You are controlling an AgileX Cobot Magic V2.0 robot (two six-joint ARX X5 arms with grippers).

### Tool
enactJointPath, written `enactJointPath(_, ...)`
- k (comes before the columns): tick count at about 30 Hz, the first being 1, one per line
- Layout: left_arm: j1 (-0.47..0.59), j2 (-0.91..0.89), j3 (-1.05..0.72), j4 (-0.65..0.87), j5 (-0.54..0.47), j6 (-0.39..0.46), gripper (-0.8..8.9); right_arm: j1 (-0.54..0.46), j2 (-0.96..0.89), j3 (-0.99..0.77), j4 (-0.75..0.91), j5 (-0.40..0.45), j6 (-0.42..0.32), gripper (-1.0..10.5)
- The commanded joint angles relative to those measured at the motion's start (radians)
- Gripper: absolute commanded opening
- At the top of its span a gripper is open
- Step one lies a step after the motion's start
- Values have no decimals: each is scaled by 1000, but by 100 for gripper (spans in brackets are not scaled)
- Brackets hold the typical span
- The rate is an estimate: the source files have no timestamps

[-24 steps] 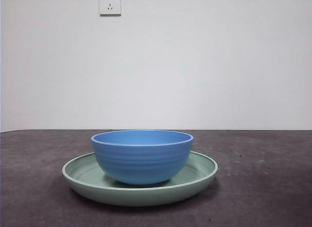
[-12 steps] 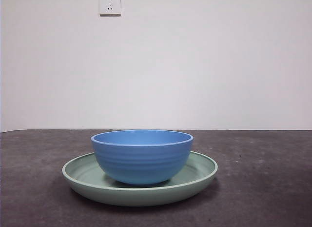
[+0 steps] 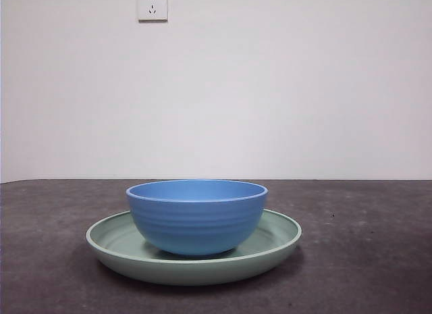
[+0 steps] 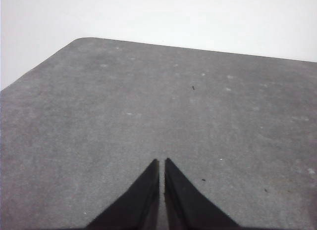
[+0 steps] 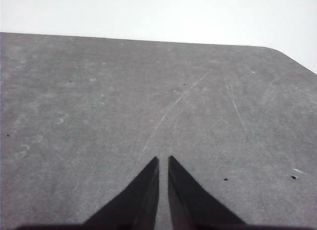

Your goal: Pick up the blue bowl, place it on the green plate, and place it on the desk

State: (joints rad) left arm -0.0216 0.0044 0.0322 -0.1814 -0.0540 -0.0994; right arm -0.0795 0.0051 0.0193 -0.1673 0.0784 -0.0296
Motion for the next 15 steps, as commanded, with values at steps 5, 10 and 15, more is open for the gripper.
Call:
enactJointPath(5, 2, -1, -20, -6, -3, -7, 20, -2, -2, -8, 10, 1, -5, 27)
enactJointPath(10, 2, -1, -20, -6, -3, -8, 20, -2, -2, -8, 10, 1, -4, 27)
enactJointPath(15, 2, -1, -20, -6, -3, -7, 20, -2, -2, -8, 10, 1, -5, 27)
